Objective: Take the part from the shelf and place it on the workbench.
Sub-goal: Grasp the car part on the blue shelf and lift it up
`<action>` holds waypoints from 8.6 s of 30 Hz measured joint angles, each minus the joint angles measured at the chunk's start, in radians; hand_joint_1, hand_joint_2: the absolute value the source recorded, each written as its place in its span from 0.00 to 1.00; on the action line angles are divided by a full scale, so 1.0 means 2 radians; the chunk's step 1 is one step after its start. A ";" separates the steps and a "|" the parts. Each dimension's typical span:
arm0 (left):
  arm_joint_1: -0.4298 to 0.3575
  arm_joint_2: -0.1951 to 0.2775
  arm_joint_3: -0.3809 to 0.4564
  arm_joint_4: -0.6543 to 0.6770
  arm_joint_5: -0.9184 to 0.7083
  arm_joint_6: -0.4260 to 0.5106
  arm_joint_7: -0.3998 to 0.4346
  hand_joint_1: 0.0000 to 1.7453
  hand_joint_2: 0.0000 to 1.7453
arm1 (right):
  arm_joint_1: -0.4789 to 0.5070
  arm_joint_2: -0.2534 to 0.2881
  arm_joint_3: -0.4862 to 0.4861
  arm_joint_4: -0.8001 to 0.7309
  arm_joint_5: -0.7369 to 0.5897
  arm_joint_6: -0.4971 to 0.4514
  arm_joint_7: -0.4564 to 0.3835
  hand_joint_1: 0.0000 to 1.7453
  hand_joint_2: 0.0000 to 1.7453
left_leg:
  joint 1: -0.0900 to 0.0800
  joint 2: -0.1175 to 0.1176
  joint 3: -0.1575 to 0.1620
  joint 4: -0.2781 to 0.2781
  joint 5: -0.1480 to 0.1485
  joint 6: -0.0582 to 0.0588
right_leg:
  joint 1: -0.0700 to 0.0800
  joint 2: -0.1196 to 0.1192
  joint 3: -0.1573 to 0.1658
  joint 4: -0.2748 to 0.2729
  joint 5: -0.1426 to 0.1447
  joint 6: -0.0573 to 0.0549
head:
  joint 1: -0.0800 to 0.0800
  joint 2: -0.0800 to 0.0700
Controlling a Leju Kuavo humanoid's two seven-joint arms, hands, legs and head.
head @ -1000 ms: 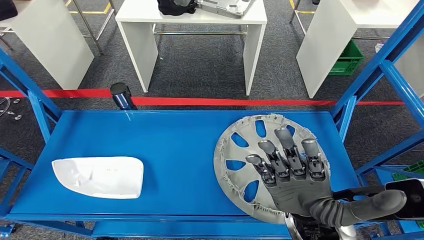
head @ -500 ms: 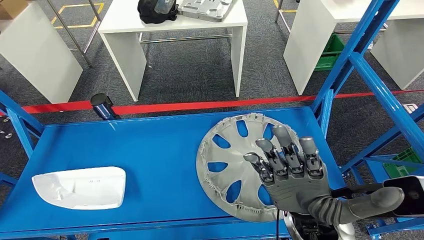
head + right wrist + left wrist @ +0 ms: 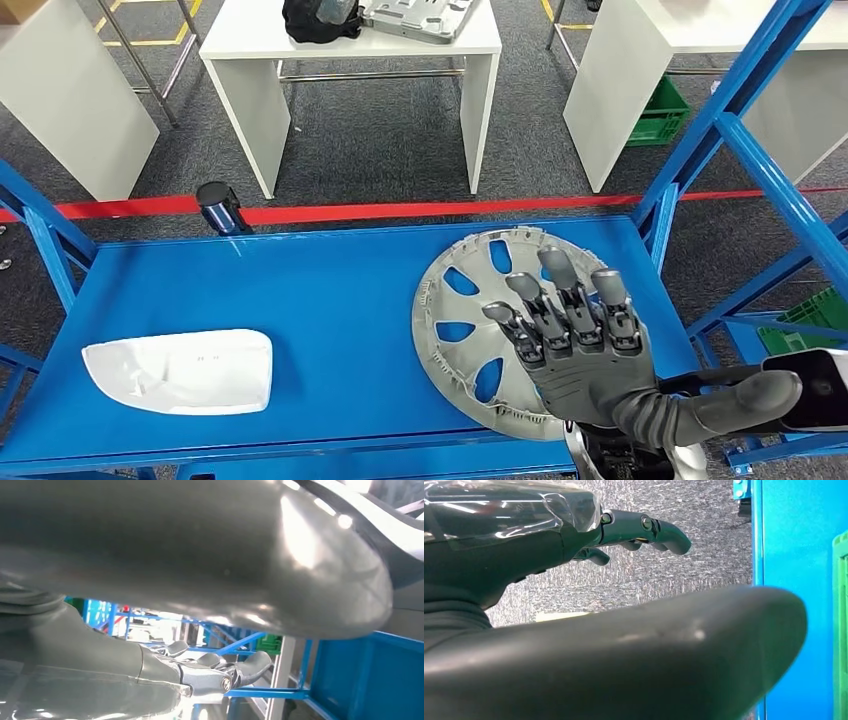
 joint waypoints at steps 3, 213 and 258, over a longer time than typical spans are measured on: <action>0.000 0.000 0.000 0.000 -0.001 0.000 0.000 0.00 0.00 | 0.001 0.000 -0.001 0.001 0.000 -0.001 0.004 0.00 0.00 | 0.000 -0.001 -0.001 0.001 0.001 -0.001 | -0.001 0.000 0.026 -0.041 0.022 0.012 | 0.000 0.000; -0.020 -0.004 0.000 -0.002 -0.038 -0.019 0.070 0.00 0.00 | -0.181 -0.179 0.138 0.342 0.543 -0.336 0.091 0.00 1.00 | 0.001 0.000 0.012 -0.006 -0.001 -0.001 | 0.000 0.004 0.029 -0.073 0.035 0.004 | -0.004 0.000; -0.022 -0.008 0.000 -0.003 -0.035 -0.028 0.068 0.00 0.00 | -0.293 -0.124 0.243 0.517 0.655 -0.311 0.106 0.00 1.00 | 0.001 -0.002 -0.028 0.057 -0.031 -0.021 | -0.006 0.003 0.049 -0.139 0.080 0.000 | -0.004 0.000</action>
